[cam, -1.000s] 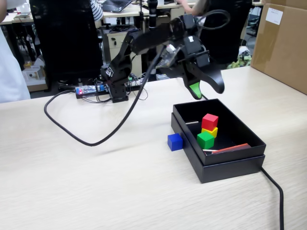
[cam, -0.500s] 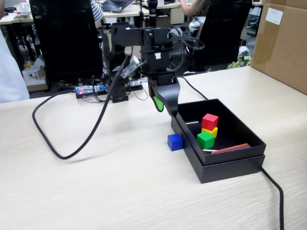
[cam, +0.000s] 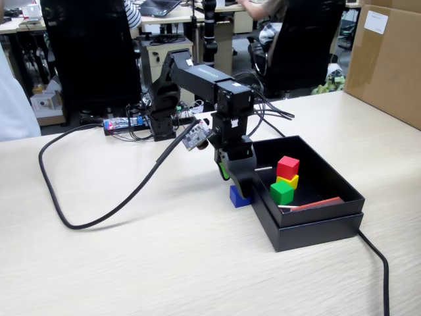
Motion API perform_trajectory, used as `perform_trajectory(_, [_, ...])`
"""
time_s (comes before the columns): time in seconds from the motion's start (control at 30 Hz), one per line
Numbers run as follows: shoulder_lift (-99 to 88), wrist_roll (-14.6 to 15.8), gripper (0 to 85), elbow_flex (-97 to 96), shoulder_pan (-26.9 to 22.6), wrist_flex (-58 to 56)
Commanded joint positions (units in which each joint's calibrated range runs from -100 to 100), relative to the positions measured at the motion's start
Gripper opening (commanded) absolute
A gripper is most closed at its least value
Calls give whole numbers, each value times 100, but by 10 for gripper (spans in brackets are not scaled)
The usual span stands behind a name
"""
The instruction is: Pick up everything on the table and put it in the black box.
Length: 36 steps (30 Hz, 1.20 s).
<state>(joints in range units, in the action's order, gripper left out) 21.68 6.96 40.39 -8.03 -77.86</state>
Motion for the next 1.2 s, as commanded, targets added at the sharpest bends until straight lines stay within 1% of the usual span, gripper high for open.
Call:
perform_trajectory(0.0, [18,24,476,503,-44,-37])
perform_trajectory(0.07, [144,39,471,585,-49,-37])
perform_trajectory(0.33, [522,107,380,675,-59,-37])
perform_trajectory(0.37, [534,132,332,675,-73,-37])
perform_trajectory(0.47, [557,181,263,675,-93,-37])
perform_trajectory(0.57, [580,234,158,675,-103,-37])
perform_trajectory(0.6, [580,249,145,675,-107,-37])
perform_trajectory(0.8, [477,264,141,666,-103,-37])
perform_trajectory(0.97, [-545,215,140,367,54,-46])
perform_trajectory(1.07, [-1394,122,140,258,186,-46])
perform_trajectory(1.1, [-2105,-15,140,322,274,-46])
perform_trajectory(1.17, [-2392,-68,140,458,288,-46])
